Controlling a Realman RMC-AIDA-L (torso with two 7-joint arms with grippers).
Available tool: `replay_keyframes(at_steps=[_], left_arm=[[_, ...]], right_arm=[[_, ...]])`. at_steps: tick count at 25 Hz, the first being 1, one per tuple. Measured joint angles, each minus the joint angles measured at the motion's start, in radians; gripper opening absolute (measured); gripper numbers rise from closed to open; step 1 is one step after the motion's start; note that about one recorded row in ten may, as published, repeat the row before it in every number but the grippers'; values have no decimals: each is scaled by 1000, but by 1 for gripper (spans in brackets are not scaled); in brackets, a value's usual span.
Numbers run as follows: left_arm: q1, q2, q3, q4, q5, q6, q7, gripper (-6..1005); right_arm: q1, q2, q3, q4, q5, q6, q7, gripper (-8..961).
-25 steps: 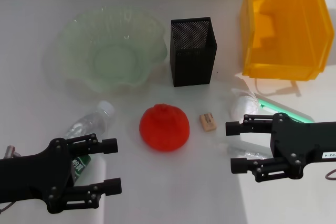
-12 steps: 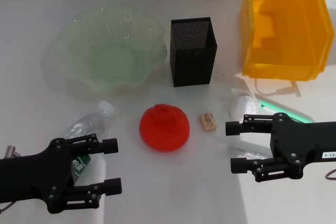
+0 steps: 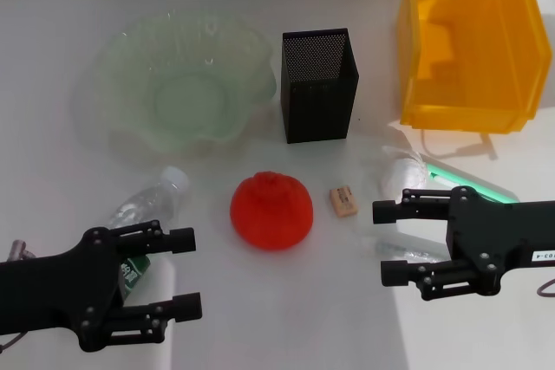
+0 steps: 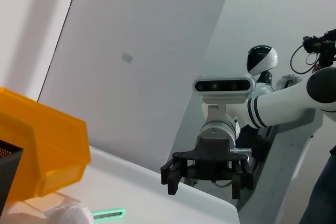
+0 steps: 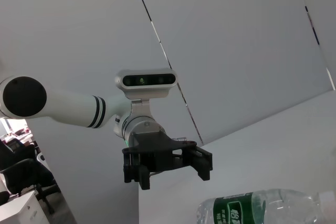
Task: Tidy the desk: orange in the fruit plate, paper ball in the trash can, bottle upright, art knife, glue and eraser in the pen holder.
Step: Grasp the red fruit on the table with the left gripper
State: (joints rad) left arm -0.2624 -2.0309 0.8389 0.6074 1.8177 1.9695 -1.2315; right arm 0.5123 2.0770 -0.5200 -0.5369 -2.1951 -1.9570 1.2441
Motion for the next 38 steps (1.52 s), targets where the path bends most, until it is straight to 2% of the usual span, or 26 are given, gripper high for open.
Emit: replay_keyframes(at_steps=[6, 8, 12, 13, 15, 17, 18, 19, 20, 22, 24, 25, 27, 33, 35, 38], left_arm=[[-1, 0, -2, 6, 0, -2, -29, 721], [-23, -3, -4, 109, -1, -12, -182, 718], [-53, -21, 3, 234, 6, -22, -306, 712], [-53, -21, 3, 234, 6, -22, -306, 710], [-113, -36, 20, 336, 76, -59, -437, 707], [-153, -39, 54, 363, 111, -88, -501, 704], [-153, -39, 54, 363, 111, -88, -501, 702], [-175, -39, 77, 372, 125, -106, -538, 700], [-219, -39, 145, 394, 155, -152, -614, 699], [-249, -40, 219, 431, 192, -218, -682, 696], [-249, -40, 219, 431, 192, -218, -682, 693], [-266, -41, 307, 473, 223, -285, -736, 691], [-283, -41, 382, 503, 244, -344, -773, 688], [-297, -41, 420, 504, 256, -413, -775, 678], [-294, -42, 472, 501, 263, -489, -753, 675], [-291, -41, 495, 499, 264, -513, -734, 670]], right_arm=[[-16, -6, 0, -5, 28, 26, -1, 788], [-23, -9, 0, -6, 37, 34, -3, 788], [-56, -18, 9, -13, 60, 50, -19, 787], [-63, -21, 14, -15, 62, 52, -21, 787], [-76, -24, 25, -16, 62, 52, -24, 787], [-90, -26, 35, -18, 63, 53, -26, 787], [-96, -27, 38, -19, 63, 54, -26, 787], [-101, -29, 39, -21, 63, 54, -26, 787], [-106, -30, 40, -21, 63, 56, -26, 787], [-113, -32, 43, -22, 63, 61, -26, 787], [-122, -33, 48, -22, 63, 64, -27, 787], [-127, -34, 51, -22, 63, 65, -27, 787], [-139, -35, 57, -26, 63, 66, -29, 787], [-167, -35, 79, -26, 63, 66, -50, 786], [-169, -35, 83, -26, 63, 65, -51, 786], [-169, -35, 85, -25, 63, 61, -51, 786]])
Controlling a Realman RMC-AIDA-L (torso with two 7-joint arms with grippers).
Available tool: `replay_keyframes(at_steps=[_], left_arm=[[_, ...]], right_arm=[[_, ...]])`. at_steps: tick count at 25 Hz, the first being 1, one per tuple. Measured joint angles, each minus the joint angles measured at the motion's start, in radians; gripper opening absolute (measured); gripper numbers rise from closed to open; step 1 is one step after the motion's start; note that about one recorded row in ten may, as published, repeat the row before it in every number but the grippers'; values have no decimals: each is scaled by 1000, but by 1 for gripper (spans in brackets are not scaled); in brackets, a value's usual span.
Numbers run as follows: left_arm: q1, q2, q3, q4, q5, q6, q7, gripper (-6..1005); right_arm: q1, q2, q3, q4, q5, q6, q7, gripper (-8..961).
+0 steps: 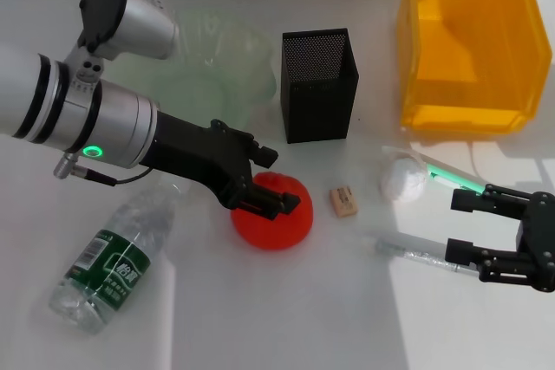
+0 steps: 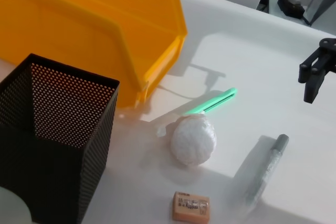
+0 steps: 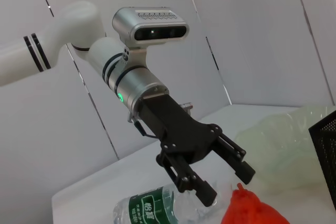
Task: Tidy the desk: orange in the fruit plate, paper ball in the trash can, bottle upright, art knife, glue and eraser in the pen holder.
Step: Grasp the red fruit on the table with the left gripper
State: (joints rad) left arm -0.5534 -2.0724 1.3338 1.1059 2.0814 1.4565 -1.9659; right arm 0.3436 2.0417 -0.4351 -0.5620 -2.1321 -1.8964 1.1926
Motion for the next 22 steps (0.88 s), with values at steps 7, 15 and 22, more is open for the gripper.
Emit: replay_keyframes(at_steps=[7, 15, 22], left_arm=[[17, 0, 83, -7, 0, -93, 25, 659], [42, 0, 97, -15, 0, -161, 47, 647], [49, 0, 129, -15, 0, -166, 58, 408]], right_arm=[[1, 0, 1, 1, 0, -6, -1, 786], [3, 0, 1, 2, 0, -8, -1, 786], [0, 0, 1, 4, 0, -12, -1, 785]])
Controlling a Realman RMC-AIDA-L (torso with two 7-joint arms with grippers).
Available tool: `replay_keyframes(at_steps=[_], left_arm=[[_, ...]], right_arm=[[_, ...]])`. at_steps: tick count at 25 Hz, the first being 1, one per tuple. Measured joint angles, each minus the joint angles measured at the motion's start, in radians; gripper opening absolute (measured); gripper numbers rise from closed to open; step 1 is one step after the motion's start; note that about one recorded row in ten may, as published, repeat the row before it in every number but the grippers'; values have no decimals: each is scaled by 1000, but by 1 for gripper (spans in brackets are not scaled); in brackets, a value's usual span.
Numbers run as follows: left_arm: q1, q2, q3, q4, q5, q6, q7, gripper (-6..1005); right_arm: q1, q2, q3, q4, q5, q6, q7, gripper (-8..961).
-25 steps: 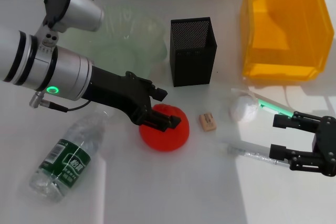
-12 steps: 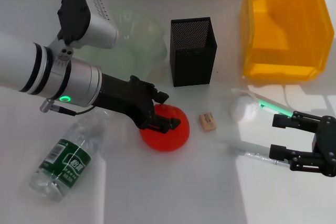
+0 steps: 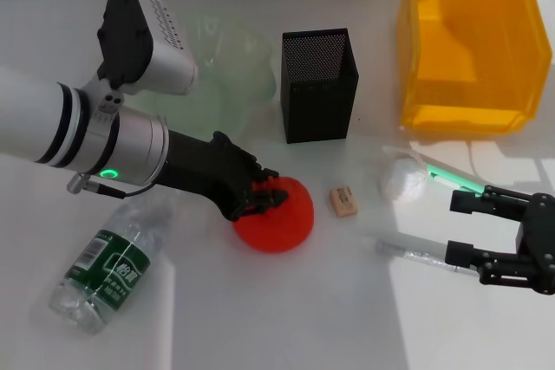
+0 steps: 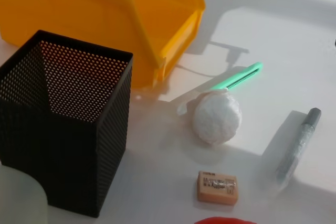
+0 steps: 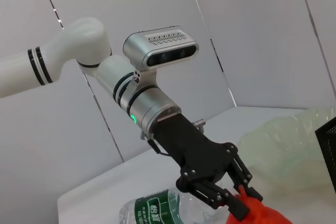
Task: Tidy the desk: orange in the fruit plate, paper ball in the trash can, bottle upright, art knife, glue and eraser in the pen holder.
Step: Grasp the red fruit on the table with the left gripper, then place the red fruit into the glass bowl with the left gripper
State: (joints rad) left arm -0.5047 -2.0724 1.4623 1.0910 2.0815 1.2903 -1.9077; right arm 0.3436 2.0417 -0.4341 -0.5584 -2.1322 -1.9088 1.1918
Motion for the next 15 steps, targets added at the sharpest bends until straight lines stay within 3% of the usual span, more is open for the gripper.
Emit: replay_keyframes(at_steps=[11, 15], left_arm=[[28, 0, 9, 32, -14, 9, 8, 180], [57, 2, 5, 86, -52, 17, 11, 172]], right_arm=[[0, 0, 2, 0, 0, -9, 0, 785], [0, 1, 2, 0, 0, -9, 0, 785]])
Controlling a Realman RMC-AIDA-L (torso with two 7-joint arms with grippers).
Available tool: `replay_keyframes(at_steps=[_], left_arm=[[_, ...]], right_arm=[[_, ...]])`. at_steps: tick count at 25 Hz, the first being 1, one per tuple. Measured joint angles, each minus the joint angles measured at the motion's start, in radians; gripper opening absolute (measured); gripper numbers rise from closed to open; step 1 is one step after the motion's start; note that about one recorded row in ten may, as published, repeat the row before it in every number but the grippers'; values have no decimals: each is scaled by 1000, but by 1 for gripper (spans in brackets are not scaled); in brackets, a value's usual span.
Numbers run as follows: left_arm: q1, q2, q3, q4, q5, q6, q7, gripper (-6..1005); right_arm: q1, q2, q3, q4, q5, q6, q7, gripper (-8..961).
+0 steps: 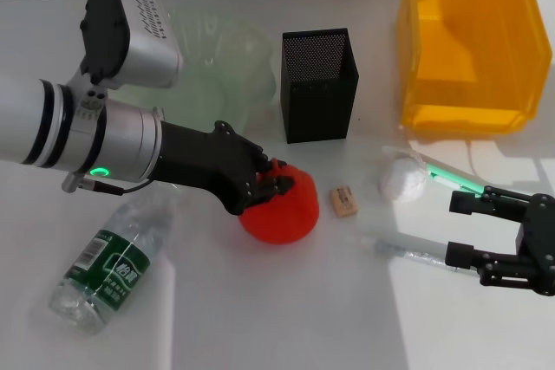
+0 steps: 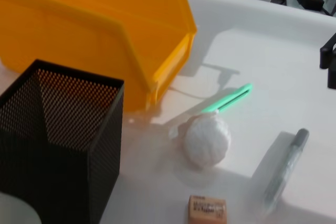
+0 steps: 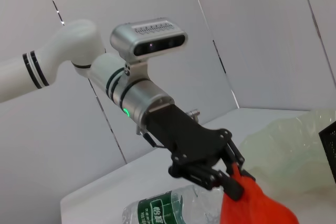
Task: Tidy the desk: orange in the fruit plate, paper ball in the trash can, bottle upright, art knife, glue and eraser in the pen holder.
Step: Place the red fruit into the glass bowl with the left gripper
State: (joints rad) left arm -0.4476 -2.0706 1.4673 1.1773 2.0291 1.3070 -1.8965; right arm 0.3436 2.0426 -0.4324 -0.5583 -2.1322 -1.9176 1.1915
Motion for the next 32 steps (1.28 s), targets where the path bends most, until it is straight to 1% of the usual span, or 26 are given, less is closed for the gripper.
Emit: replay_keyframes(at_steps=[2, 4, 5, 6, 8, 10, 11, 12, 13, 15, 16, 17, 19, 20, 21, 24, 26, 27, 29, 32], left_arm=[[15, 3, -17, 34, -36, 23, 9, 169], [15, 3, -17, 34, -36, 23, 9, 165], [21, 4, -37, 50, -53, 46, 16, 163], [30, 4, -163, 85, -92, 148, 36, 164], [31, 5, -269, 94, -118, 190, 47, 167], [31, 5, -269, 94, -118, 190, 47, 170], [21, 6, -376, 86, -122, 178, 53, 172], [12, 7, -420, 72, -112, 143, 57, 173], [5, 7, -444, 60, -105, 118, 60, 174], [5, 7, -444, 60, -105, 118, 60, 177], [-25, 11, -485, 1, -83, -3, 97, 179], [-25, 11, -485, 1, -83, -3, 97, 180], [-45, 11, -487, -40, -69, -68, 129, 183], [-45, 11, -487, -40, -69, -68, 129, 184], [-99, 9, -483, -139, 1, -194, 152, 186], [-146, 8, -488, -232, 44, -267, 148, 190], [-164, 8, -490, -274, 52, -284, 148, 193], [-164, 8, -490, -277, 50, -287, 151, 216], [-157, 6, -488, -270, 42, -282, 158, 262], [-133, 6, -490, -244, 19, -234, 167, 331]], right_arm=[[0, 0, 0, 0, 0, 0, 0, 785], [0, 0, 0, 0, 0, -4, -1, 784], [0, 1, 0, -1, 0, -8, -1, 784], [0, 0, 0, -1, 0, -11, -1, 784], [0, 0, 0, -1, 0, -13, -1, 784], [0, 1, 0, -1, 0, -14, -2, 784], [0, 3, 0, -1, 0, -14, -5, 784], [0, 5, 0, 0, 0, -14, -9, 784], [0, 6, 0, 0, 0, -14, -13, 784], [0, 7, 0, 0, 0, -14, -17, 784], [0, 7, 0, 0, 0, -14, -17, 784], [0, 7, 0, 0, 0, -14, -17, 784], [0, 9, 2, 0, 0, -15, -17, 784], [0, 9, 2, 0, 0, -15, -17, 784], [1, 9, 4, 0, 3, -16, -17, 784], [2, 13, 5, 1, 10, -18, -17, 784], [4, 16, 5, 1, 11, -18, -17, 784], [5, 17, 5, 2, 11, -18, -17, 783], [6, 18, 5, 2, 11, -18, -17, 783], [9, 19, 4, 2, 12, -18, -14, 783]])
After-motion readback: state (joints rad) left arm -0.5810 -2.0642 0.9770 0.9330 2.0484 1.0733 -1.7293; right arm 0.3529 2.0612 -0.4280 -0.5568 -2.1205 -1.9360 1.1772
